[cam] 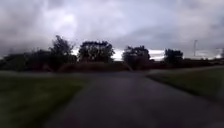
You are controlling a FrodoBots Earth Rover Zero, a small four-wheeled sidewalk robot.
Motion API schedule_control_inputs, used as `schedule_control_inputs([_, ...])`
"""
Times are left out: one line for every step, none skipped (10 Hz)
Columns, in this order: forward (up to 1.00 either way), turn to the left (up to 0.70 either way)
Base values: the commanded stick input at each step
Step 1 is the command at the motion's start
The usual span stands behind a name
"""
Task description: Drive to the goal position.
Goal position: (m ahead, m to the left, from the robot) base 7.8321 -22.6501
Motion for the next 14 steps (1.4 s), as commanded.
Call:
schedule_control_inputs([0.70,0.00])
schedule_control_inputs([0.70,0.00])
schedule_control_inputs([0.70,0.00])
schedule_control_inputs([0.70,0.00])
schedule_control_inputs([0.70,0.00])
schedule_control_inputs([0.70,0.00])
schedule_control_inputs([0.70,0.00])
schedule_control_inputs([0.70,0.00])
schedule_control_inputs([0.70,0.00])
schedule_control_inputs([0.70,0.00])
schedule_control_inputs([0.70,0.00])
schedule_control_inputs([0.70,0.00])
schedule_control_inputs([0.70,0.00])
schedule_control_inputs([0.70,0.00])
